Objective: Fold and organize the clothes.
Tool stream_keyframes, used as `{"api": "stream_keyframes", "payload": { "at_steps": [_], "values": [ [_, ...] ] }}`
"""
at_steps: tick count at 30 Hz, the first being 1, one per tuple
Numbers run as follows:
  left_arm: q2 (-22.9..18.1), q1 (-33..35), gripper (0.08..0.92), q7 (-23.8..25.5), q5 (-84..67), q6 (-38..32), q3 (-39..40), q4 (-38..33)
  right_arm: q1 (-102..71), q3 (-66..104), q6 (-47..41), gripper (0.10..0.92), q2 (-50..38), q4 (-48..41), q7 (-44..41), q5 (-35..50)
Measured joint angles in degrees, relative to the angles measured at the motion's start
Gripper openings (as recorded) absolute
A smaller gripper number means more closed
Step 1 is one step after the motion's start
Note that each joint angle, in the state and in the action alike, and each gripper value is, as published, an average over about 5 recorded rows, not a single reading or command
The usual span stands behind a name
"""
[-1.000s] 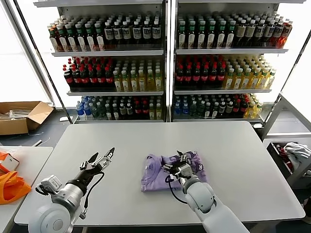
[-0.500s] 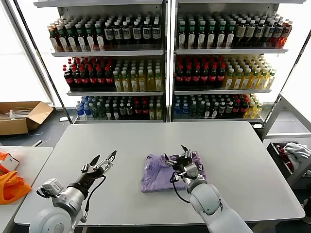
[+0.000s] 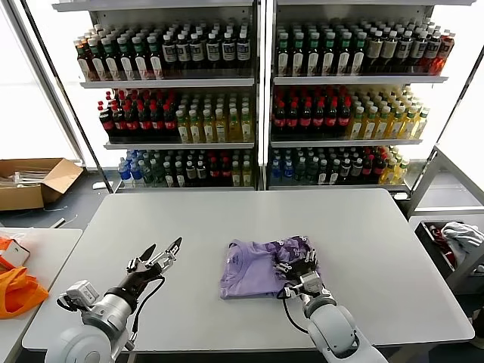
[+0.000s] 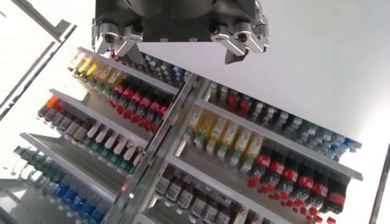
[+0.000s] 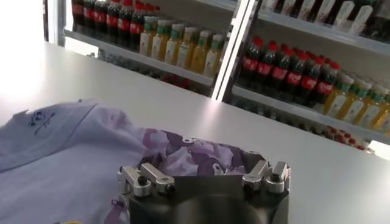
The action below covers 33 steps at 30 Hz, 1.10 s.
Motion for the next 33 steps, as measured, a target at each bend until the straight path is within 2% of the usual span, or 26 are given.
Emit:
{"api": "stream_keyframes", "payload": {
  "at_steps": [9, 17, 33],
  "values": [
    [0.26, -0.43, 0.823, 1.09, 1.64, -0.50, 0.01, 0.65, -2.89, 7.00, 4.93, 0.823, -2.27, 10.62, -1.48, 8.75],
    [-0.30, 1.02, 0.823, 4.17, 5.81, -1.87, -1.52, 0.50, -11.14, 19.38, 8.67, 0.823, -3.38, 18.10, -5.78, 14.74],
    [-4.77, 7.40, 0.822, 13.55, 20.25, -6.49, -8.78, -0.37, -28.38, 30.41, 16.04, 0.823, 0.87, 20.86, -14.36, 16.53]
  ]
}}
